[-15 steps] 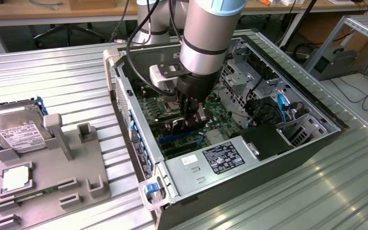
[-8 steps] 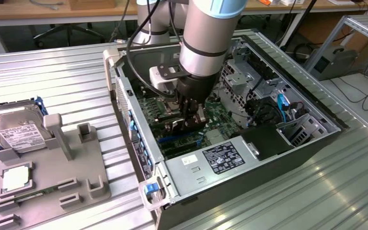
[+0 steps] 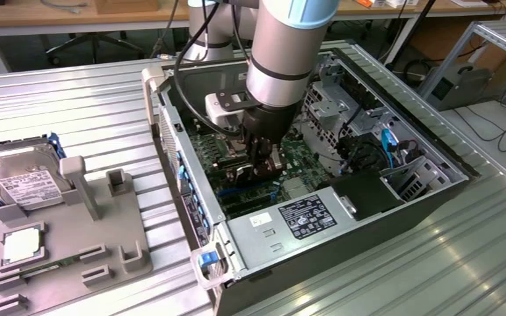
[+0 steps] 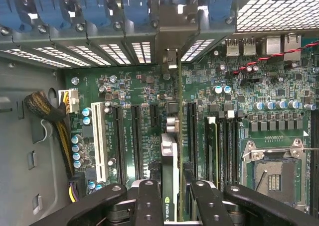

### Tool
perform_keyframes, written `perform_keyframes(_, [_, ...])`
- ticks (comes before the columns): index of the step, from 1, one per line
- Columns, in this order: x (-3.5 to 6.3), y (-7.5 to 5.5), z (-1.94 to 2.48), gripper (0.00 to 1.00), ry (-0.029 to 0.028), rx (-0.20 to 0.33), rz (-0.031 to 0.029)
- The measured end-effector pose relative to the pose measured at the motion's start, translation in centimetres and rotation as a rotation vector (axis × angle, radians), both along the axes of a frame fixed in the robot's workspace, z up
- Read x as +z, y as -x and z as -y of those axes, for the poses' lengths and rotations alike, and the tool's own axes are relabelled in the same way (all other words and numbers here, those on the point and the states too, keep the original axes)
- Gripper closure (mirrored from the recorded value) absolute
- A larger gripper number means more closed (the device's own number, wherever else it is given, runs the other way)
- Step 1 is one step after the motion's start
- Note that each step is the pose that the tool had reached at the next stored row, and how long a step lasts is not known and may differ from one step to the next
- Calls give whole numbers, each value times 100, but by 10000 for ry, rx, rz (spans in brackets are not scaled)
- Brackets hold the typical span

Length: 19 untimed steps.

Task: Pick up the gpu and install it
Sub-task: 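Insert the gpu into the slot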

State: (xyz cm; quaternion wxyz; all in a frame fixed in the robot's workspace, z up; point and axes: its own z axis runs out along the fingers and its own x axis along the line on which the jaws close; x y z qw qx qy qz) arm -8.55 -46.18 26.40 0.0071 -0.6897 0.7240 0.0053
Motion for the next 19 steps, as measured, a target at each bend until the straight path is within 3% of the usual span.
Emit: perform_keyframes(19, [-7,1,0,73,-1,-1,1])
